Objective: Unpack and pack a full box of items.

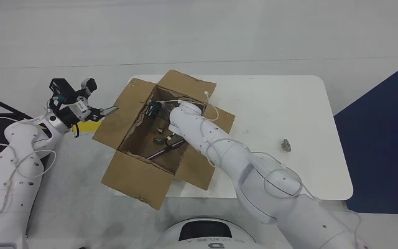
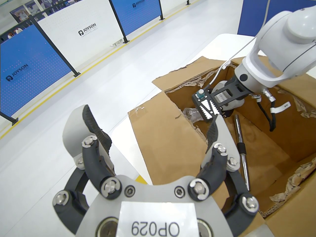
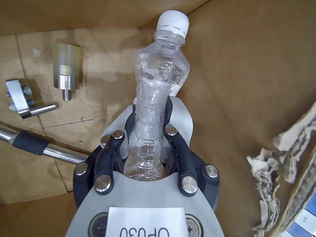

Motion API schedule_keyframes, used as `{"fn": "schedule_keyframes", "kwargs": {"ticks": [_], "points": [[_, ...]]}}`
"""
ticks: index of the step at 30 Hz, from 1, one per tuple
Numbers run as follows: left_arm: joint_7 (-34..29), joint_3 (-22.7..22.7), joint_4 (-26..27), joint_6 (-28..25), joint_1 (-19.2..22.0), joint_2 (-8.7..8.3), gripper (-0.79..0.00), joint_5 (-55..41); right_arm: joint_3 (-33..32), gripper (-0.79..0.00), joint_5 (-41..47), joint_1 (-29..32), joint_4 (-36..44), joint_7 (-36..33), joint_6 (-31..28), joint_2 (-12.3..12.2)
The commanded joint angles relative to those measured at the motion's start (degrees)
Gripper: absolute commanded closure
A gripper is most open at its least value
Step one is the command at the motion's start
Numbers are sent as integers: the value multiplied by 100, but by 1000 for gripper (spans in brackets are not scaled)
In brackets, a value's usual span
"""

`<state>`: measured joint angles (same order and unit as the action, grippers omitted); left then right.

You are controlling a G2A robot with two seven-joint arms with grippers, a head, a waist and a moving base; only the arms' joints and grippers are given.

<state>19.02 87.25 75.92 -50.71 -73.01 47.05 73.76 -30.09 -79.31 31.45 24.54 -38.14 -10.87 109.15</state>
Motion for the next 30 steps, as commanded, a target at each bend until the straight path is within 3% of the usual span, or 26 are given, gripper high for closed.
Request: {"fn": "schedule_keyframes", "kwargs": {"ticks": [1, 6, 10, 15, 19, 25, 30], "points": [[0, 0, 0, 0, 0, 0, -785, 0, -64, 0, 19, 48, 124, 28, -46, -52], [0, 0, 0, 0, 0, 0, -785, 0, -305, 0, 0, 288, 688, 226, -264, -302], [0, 0, 0, 0, 0, 0, -785, 0, -596, 0, -268, 675, 1623, 176, -211, -628], [0, 0, 0, 0, 0, 0, -785, 0, -1248, 0, -948, 1703, 3805, -384, -360, -1203], [0, 0, 0, 0, 0, 0, -785, 0, -1943, 0, -1390, 2900, 5924, -839, -992, -1632], [0, 0, 0, 0, 0, 0, -785, 0, -2935, 0, -1339, 4348, 8202, 60, -1943, -2021], [0, 0, 0, 0, 0, 0, -785, 0, -3470, 0, -1254, 5025, 8902, 1037, -1980, -2168]]}}
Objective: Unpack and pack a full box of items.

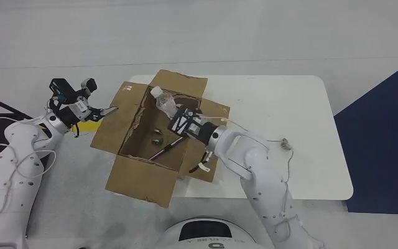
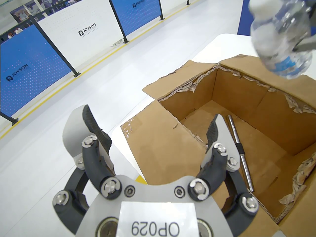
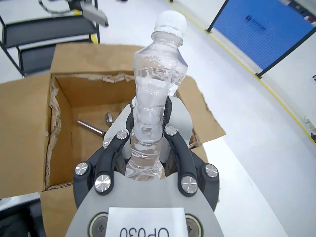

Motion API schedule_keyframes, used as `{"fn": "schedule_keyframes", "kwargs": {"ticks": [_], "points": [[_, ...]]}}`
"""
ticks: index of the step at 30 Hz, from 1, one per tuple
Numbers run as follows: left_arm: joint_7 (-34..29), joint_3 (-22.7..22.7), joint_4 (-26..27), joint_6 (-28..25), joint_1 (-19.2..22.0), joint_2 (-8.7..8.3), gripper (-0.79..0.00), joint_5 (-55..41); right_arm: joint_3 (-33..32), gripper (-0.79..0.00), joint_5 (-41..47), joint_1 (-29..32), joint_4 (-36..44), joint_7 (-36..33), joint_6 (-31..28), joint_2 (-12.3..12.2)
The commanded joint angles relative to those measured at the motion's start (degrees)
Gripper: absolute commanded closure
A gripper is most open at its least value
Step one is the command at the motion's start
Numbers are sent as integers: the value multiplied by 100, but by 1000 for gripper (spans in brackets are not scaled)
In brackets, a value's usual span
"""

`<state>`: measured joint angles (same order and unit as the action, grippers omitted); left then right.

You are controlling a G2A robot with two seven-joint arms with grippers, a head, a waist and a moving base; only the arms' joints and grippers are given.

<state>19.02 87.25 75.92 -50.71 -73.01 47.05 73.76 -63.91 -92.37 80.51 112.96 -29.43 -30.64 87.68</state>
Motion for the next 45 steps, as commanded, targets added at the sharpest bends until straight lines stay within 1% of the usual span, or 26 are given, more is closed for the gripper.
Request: {"fn": "schedule_keyframes", "kwargs": {"ticks": [1, 9, 11, 13, 16, 20, 24, 26, 28, 33, 38, 40, 45], "points": [[0, 0, 0, 0, 0, 0, -785, 0, -126, 0, 103, 168, 84, 200, -46, -34], [0, 0, 0, 0, 0, 0, -785, 0, -126, 0, 103, 168, 84, 200, -46, -34], [0, 0, 0, 0, 0, 0, -785, 0, -239, 0, 220, 107, -46, 396, 249, -33], [0, 0, 0, 0, 0, 0, -785, 0, -591, 0, 594, 161, -87, 769, 637, -42], [0, 0, 0, 0, 0, 0, -785, 0, -1386, 0, 997, 552, 54, 1309, 981, -110], [0, 0, 0, 0, 0, 0, -785, 0, -2300, 0, 1478, 1023, -12, 1739, 1073, -198], [0, 0, 0, 0, 0, 0, -785, 0, -2867, 0, 1809, 1215, -256, 1804, 1149, -259], [0, 0, 0, 0, 0, 0, -785, 0, -3031, 0, 1766, 1207, -467, 1648, 1323, -283], [0, 0, 0, 0, 0, 0, -785, 0, -3087, 0, 1903, 1103, -770, 1385, 1384, -300], [0, 0, 0, 0, 0, 0, -785, 0, -3161, 0, 2193, 739, -1413, 370, 1615, -343], [0, 0, 0, 0, 0, 0, -785, 0, -3203, 0, 2513, 496, -1767, -233, 1905, -373], [0, 0, 0, 0, 0, 0, -785, 0, -3203, 0, 2677, 450, -1883, -548, 1937, -388], [0, 0, 0, 0, 0, 0, -785, 0, -3245, 0, 2911, 279, -2100, -1064, 2076, -432]]}}
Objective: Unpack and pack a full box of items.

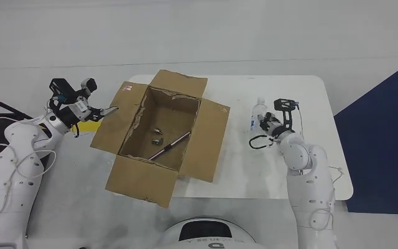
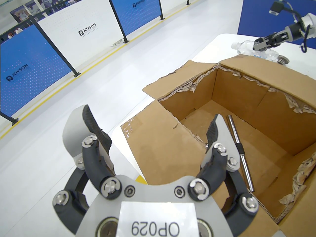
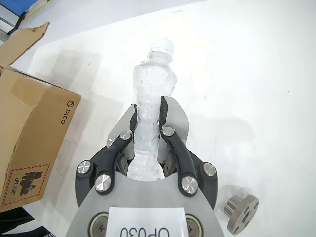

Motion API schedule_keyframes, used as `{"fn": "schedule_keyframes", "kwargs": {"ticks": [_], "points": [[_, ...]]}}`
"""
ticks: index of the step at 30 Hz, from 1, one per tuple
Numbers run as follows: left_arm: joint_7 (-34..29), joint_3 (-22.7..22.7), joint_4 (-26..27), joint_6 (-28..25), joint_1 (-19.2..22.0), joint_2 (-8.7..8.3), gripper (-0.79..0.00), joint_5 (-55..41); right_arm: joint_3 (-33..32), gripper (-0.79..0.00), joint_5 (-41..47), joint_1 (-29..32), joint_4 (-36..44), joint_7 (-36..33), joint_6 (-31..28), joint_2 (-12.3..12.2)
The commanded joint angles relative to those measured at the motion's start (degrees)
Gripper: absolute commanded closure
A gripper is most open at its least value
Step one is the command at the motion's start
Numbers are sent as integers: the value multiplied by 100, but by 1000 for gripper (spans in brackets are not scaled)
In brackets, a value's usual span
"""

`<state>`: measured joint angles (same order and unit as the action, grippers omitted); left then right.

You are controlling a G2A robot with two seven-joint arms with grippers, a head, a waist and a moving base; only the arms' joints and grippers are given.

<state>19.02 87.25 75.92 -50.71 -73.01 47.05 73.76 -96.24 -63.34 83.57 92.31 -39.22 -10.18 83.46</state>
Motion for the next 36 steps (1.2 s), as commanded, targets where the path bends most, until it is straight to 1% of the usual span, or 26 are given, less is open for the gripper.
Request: {"fn": "schedule_keyframes", "kwargs": {"ticks": [1, 4, 9, 10, 11, 12, 17, 20, 24, 27, 29, 30, 36], "points": [[0, 0, 0, 0, 0, 0, -785, 0, 0, 0, 48, -48, -75, -174, 42, -18], [0, 0, 0, 0, 0, 0, -785, 0, 22, 0, 95, -113, -182, -432, 103, -45], [0, 0, 0, 0, 0, 0, -785, 0, 124, 0, 62, -345, -491, -1088, 197, -97], [0, 0, 0, 0, 0, 0, -785, 0, 146, -228, 43, -384, -535, -1137, 236, -105], [0, 0, 0, 0, 0, 0, -785, 0, 161, -372, 92, -412, -568, -1185, 253, -110], [0, 0, 0, 0, 0, 0, -785, 0, 162, -785, 116, -431, -576, -1220, 271, -118], [0, 0, 0, 0, 0, 0, -785, 0, 142, -785, -22, -358, -284, -1254, 464, -165], [0, 0, 0, 0, 0, 0, -785, 0, 142, -785, -129, -269, 103, -1321, 562, -192], [0, 0, 0, 0, 0, 0, -785, 0, 172, -785, -246, 53, 1042, -1201, 648, -215], [0, 0, 0, 0, 0, 0, -785, 0, 356, -785, -334, 368, 1923, -1015, 505, -225], [0, 0, 0, 0, 0, 0, -785, 0, 572, -785, -450, 500, 2284, -924, 361, -231], [0, 0, 0, 0, 0, 0, -785, 0, 657, -785, -401, 522, 2356, -922, 286, -231], [0, 0, 0, 0, 0, 0, -785, 0, 657, -785, -401, 522, 2356, -922, 286, -231]]}}
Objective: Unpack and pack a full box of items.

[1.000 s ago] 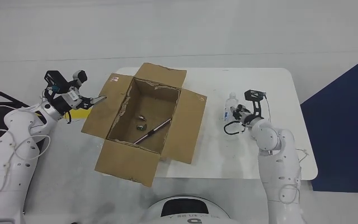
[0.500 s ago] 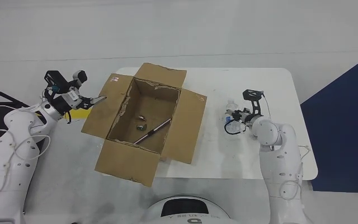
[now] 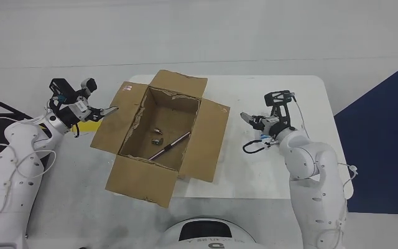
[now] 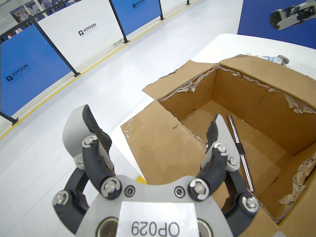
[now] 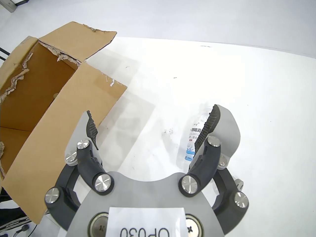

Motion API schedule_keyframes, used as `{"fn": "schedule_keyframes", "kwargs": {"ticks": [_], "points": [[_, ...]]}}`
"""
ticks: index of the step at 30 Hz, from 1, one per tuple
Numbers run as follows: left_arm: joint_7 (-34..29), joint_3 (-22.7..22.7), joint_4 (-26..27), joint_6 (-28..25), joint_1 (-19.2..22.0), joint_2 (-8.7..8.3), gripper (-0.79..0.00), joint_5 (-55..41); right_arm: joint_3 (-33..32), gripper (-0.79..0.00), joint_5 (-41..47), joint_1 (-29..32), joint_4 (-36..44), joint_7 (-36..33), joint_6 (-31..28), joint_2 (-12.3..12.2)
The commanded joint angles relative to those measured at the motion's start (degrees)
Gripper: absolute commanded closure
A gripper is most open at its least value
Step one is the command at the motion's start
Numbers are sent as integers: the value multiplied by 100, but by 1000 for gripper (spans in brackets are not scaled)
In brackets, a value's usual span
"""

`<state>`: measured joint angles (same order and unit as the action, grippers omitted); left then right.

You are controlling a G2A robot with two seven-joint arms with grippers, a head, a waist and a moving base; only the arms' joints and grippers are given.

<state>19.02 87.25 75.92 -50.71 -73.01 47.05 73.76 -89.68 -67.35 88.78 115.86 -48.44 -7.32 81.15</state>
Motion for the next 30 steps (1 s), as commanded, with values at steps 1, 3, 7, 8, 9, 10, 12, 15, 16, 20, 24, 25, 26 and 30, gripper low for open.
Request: {"fn": "schedule_keyframes", "kwargs": {"ticks": [1, 3, 7, 8, 9, 10, 12, 15, 16, 20, 24, 25, 26, 30], "points": [[0, 0, 0, 0, 0, 0, -785, 0, 1, -785, -1, 0, 1, 0, -1, 0], [0, 0, 0, 0, 0, 0, -785, 0, 1, -785, -1, 0, 1, 0, -1, 0], [0, 0, 0, 0, 0, 0, -785, 0, 181, -785, 89, -81, -9, 250, -313, -8], [0, 0, 0, 0, 0, 0, -785, 0, 315, -785, -49, -216, -15, 231, -486, -19], [0, 0, 0, 0, 0, 0, -785, 0, 501, -785, -230, -405, -24, 131, -661, -27], [0, 0, 0, 0, 0, 0, -785, 0, 700, -785, -376, -622, -83, 21, -783, -30], [0, 0, 0, 0, 0, 0, -785, 0, 1151, -785, -506, -1123, -282, -157, -977, -14], [0, 0, 0, 0, 0, 0, -785, 0, 1857, -785, -723, -1930, -836, -412, -1221, 38], [0, 0, 0, 0, 0, 0, -785, 0, 2092, -785, -782, -2164, -1017, -441, -1304, 60], [0, 0, 0, 0, 0, 0, -785, 0, 2453, -785, -610, -2467, -1263, -335, -1517, 106], [0, 0, 0, 0, 0, 0, -785, 0, 2453, -785, -610, -2467, -1263, -335, -1517, 106], [0, 0, 0, 0, 0, 0, -785, 0, 2453, -785, -610, -2467, -1263, -335, -1517, 106], [0, 0, 0, 0, 0, 0, -785, 0, 2453, -785, -610, -2467, -1263, -335, -1517, 106], [0, 0, 0, 0, 0, 0, -785, 0, 2453, -785, -610, -2467, -1263, -335, -1517, 106]]}}
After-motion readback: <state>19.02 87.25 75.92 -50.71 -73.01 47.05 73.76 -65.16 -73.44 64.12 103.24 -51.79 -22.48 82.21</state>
